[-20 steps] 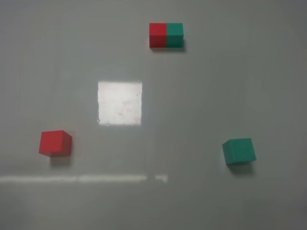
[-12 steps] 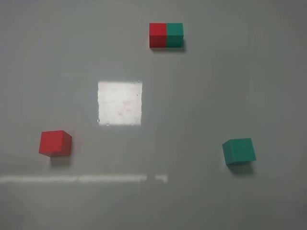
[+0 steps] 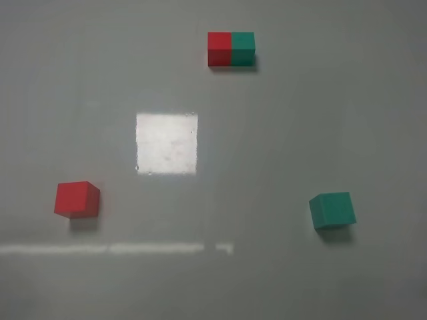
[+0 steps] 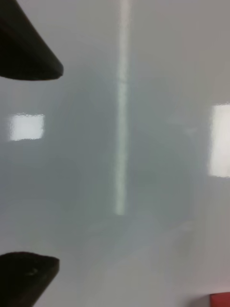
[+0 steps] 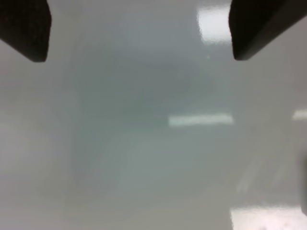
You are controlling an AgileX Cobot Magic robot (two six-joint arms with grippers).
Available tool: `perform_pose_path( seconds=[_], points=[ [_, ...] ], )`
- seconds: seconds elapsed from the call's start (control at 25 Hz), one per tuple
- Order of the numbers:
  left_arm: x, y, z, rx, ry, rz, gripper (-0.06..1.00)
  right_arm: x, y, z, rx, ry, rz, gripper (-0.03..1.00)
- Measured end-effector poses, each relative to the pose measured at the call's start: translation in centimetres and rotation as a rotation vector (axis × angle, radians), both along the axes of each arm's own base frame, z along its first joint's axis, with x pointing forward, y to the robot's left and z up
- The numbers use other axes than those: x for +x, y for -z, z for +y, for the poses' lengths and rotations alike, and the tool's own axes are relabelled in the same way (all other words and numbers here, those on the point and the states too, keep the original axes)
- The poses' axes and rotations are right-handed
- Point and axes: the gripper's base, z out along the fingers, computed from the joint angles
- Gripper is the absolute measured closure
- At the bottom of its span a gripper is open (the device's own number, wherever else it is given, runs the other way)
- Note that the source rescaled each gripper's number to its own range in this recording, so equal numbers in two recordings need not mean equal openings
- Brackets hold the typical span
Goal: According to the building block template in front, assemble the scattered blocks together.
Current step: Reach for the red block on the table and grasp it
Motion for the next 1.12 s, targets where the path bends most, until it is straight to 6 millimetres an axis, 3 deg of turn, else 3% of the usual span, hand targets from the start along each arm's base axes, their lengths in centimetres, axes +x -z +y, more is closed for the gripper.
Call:
perform_pose_path(
  seconds=[0.24,0.44,0.64,0.8,1.04,1.12],
  points=[
    [-0.2,-0.5,0.0,-0.002,-0.002,-0.022,0.08,0.0,0.0,0.0,0.000,0.000,0.000,-0.03],
    [0.5,-4.5,0.0,0.018,0.009,-0.035,0.08,0.0,0.0,0.0,0.000,0.000,0.000,-0.03],
    [3.6,-8.8,0.1,0.059,0.044,-0.010,0.08,0.0,0.0,0.0,0.000,0.000,0.000,-0.03],
    [6.2,-11.6,-0.1,0.209,0.149,-0.044,0.08,0.0,0.0,0.0,0.000,0.000,0.000,0.07],
    [11.4,-14.2,-0.3,0.498,0.364,0.034,0.08,0.0,0.0,0.0,0.000,0.000,0.000,0.10],
    [12.2,-14.4,-0.3,0.547,0.401,0.048,0.08,0.0,0.0,0.0,0.000,0.000,0.000,0.10]
  ],
)
